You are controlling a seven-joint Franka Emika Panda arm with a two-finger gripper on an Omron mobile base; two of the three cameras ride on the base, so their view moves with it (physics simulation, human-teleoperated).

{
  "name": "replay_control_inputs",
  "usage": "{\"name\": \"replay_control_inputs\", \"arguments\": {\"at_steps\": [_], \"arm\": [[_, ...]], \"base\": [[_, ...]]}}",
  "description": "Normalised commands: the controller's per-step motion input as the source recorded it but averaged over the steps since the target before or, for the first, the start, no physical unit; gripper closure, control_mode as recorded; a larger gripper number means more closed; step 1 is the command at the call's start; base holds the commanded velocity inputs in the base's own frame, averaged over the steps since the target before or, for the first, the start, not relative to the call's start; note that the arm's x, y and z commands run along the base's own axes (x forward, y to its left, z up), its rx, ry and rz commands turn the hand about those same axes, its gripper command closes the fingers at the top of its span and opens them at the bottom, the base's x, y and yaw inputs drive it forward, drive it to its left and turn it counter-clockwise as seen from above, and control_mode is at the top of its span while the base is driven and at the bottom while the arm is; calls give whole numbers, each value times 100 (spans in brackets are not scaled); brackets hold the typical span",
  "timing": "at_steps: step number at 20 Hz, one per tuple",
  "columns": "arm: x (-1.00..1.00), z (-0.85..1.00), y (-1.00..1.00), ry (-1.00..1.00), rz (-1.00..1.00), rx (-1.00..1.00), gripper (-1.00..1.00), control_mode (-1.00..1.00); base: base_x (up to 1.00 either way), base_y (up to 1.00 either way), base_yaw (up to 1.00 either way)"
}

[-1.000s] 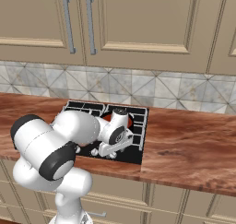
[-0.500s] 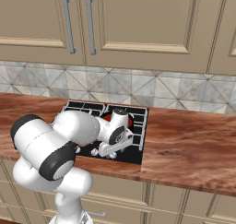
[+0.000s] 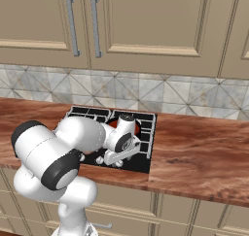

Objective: Wait until the marinara sauce is simmered to a deep red color and then turn off the stove.

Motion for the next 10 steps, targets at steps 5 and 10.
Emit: {"name": "replay_control_inputs", "arguments": {"at_steps": [5, 10], "arm": [[0, 0, 0, 0, 0, 0, -100, -100], [0, 0, 0, 0, 0, 0, -100, -100]], "base": [[0, 0, 0], [0, 0, 0]]}}
